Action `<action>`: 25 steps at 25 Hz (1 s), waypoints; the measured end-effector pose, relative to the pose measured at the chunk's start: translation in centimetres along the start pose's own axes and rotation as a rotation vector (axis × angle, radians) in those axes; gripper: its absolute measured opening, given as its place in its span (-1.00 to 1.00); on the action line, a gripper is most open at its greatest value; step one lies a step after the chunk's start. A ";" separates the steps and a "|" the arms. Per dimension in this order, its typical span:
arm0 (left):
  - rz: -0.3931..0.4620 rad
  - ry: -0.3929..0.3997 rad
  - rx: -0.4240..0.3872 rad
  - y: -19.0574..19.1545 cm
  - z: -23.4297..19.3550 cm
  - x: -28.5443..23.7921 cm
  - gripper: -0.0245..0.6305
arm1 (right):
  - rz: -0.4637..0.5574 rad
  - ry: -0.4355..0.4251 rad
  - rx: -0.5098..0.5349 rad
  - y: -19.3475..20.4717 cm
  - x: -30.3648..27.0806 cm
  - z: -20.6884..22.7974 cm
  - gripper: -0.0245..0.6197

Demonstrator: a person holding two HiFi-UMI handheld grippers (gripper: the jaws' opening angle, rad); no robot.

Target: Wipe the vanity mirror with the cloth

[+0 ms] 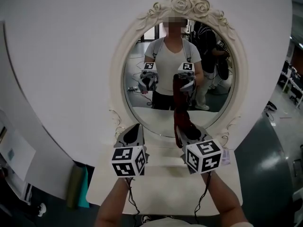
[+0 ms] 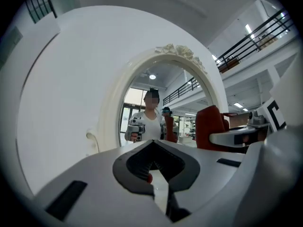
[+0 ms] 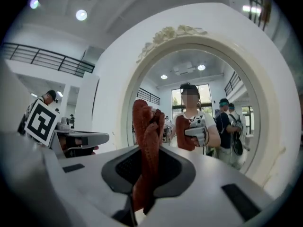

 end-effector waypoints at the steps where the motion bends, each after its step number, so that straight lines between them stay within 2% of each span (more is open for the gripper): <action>1: 0.022 0.005 -0.014 -1.7 -0.4 -0.4 -0.89 | 0.011 -0.002 0.058 -2.1 -0.7 -0.3 -0.74; 7: 0.121 0.044 -0.033 -10.8 -2.9 -2.5 -0.89 | 0.029 0.057 0.454 -12.4 -4.4 -1.7 -0.74; 12: 0.158 0.033 -0.085 -16.7 -5.1 -3.8 -0.89 | 0.020 0.193 0.788 -19.0 -7.3 -2.4 -0.74; 16: 0.158 0.013 -0.152 -18.9 -6.1 -4.6 -0.89 | -0.007 0.331 1.017 -22.5 -9.7 -3.1 -0.74; 19: 0.148 0.014 -0.147 -19.0 -6.8 -4.9 -0.89 | -0.025 0.379 1.094 -23.2 -11.4 -3.5 -0.74; 25: 0.110 0.003 -0.115 -16.7 -8.6 -5.1 -0.89 | -0.048 0.382 1.166 -21.5 -13.3 -4.5 -0.74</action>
Point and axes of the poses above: the fingertips, and each gripper's own axes: x backward along the fingers, z to its right, y out of its underside, the point moved 1 cm from there along x, backward along the fingers, and after that the axes turned 6 degrees about z, right-handed, at the moved point
